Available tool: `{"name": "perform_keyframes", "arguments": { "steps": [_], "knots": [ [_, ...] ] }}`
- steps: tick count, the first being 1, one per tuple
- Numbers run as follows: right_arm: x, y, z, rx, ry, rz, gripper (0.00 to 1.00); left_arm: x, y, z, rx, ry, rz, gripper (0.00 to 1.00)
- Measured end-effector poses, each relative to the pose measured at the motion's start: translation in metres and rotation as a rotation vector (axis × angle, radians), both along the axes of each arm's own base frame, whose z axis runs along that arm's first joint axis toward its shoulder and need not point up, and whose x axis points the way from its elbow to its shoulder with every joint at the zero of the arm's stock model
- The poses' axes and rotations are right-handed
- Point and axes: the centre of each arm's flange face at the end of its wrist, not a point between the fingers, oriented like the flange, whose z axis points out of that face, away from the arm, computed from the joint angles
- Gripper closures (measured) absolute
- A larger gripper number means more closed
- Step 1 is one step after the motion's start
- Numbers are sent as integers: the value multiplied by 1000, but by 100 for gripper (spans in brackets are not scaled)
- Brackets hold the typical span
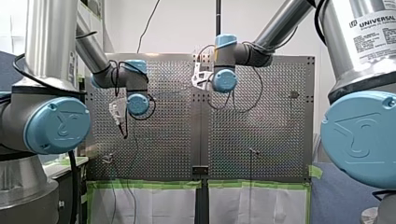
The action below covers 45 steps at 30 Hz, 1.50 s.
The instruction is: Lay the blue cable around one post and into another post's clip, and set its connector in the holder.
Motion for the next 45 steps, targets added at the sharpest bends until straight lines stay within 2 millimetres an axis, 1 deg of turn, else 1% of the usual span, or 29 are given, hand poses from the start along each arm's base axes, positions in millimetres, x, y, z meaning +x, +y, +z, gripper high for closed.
{"name": "perform_keyframes", "arguments": {
  "steps": [8, 11, 15, 20, 25, 30, 34, 39, 45],
  "knots": [
    [12, -5, 26, -27, 2, 33, 100, 20, 24, 43, -88, -85, 74, 100],
    [17, -5, 31, -42, 9, 56, 100, 26, 34, 60, -115, -118, 99, 100],
    [22, -2, 32, -53, 20, 88, 100, 31, 43, 84, -139, -157, 122, 100],
    [27, 0, 35, -64, 24, 128, 100, 32, 50, 110, -156, -194, 136, 100],
    [31, 2, 38, -69, 27, 155, 100, 31, 55, 141, -181, -243, 140, 100],
    [39, 2, 51, -83, 19, 185, 100, 27, 58, 168, -195, -290, 143, 100],
    [45, -1, 63, -95, 5, 190, 100, 23, 61, 185, -205, -326, 145, 100],
    [50, -4, 77, -113, -12, 191, 100, 22, 63, 192, -209, -342, 148, 100],
    [61, -7, 86, -121, -17, 197, 100, 31, 71, 207, -203, -364, 150, 100]
  ]
}}
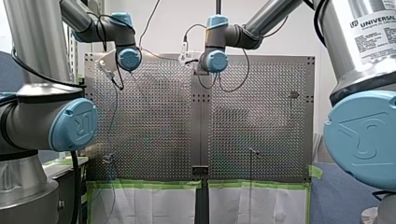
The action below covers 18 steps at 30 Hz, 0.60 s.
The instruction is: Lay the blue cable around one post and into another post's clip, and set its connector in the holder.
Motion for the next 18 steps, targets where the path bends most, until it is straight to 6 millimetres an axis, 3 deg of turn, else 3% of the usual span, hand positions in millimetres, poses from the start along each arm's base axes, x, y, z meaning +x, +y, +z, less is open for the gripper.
{"name": "perform_keyframes", "arguments": {
  "steps": [12, 18],
  "knots": [
    [21, 4, 21, -24, -24, 22, 100, 33, 13, 15, -3, -2, -3, 100],
    [28, 6, 28, -30, -30, 32, 100, 46, 26, 33, -17, -35, 2, 100]
  ]
}}
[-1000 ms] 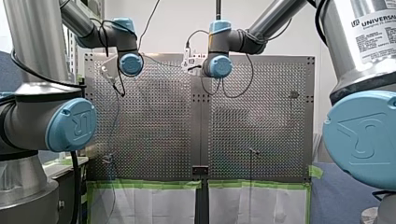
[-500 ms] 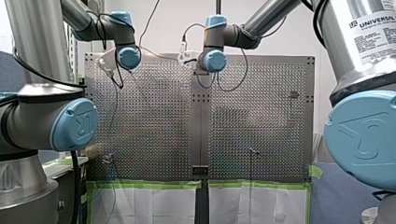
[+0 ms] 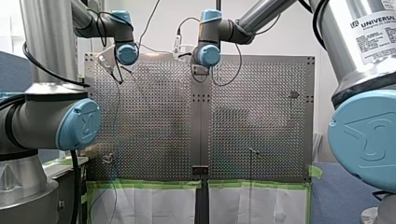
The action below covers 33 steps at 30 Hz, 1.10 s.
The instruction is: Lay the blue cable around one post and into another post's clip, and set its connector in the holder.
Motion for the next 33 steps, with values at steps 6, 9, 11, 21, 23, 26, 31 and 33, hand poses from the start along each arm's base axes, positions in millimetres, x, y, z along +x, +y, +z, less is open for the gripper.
{"name": "perform_keyframes", "arguments": {
  "steps": [6, 9, 11, 21, 23, 26, 31, 33],
  "knots": [
    [9, 0, 0, 3, 4, 8, 100, 3, 17, 11, -17, -35, -11, 100],
    [16, 0, -3, 3, 14, 13, 100, 7, 25, 10, -25, -40, -18, 100],
    [20, 0, -5, 2, 22, 16, 100, 11, 30, 7, -30, -39, -22, 100],
    [28, 0, 1, -8, 14, 20, 100, 29, 61, 0, -40, -41, -37, 100],
    [28, -1, 3, -9, 8, 19, 100, 33, 67, -1, -37, -38, -37, 100],
    [30, -5, 1, -5, 4, 16, 100, 44, 79, -4, -28, -28, -35, 100],
    [36, -13, -2, -1, 8, 11, 100, 62, 99, -11, -12, -10, -32, 100],
    [38, -17, -1, -2, 4, 10, 100, 69, 107, -13, -6, -2, -34, 100]
  ]
}}
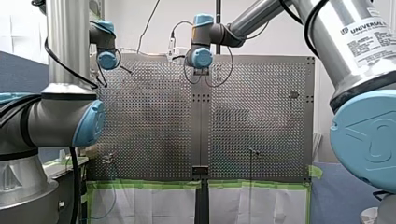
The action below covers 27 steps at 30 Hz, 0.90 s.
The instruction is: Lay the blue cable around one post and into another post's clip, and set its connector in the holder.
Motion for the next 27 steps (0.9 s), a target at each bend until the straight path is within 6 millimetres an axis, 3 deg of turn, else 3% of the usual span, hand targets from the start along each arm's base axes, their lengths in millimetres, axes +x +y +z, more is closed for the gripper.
{"name": "perform_keyframes", "arguments": {
  "steps": [11, 19, 27],
  "knots": [
    [19, -20, -16, 23, 24, -3, 100, 18, 10, -7, 27, 19, -39, 100],
    [27, -30, -8, 10, 6, -6, 100, 34, 12, -35, 28, 75, -65, 100],
    [30, -39, -21, 20, 15, -13, 100, 42, 13, -51, 26, 106, -81, 100]
  ]
}}
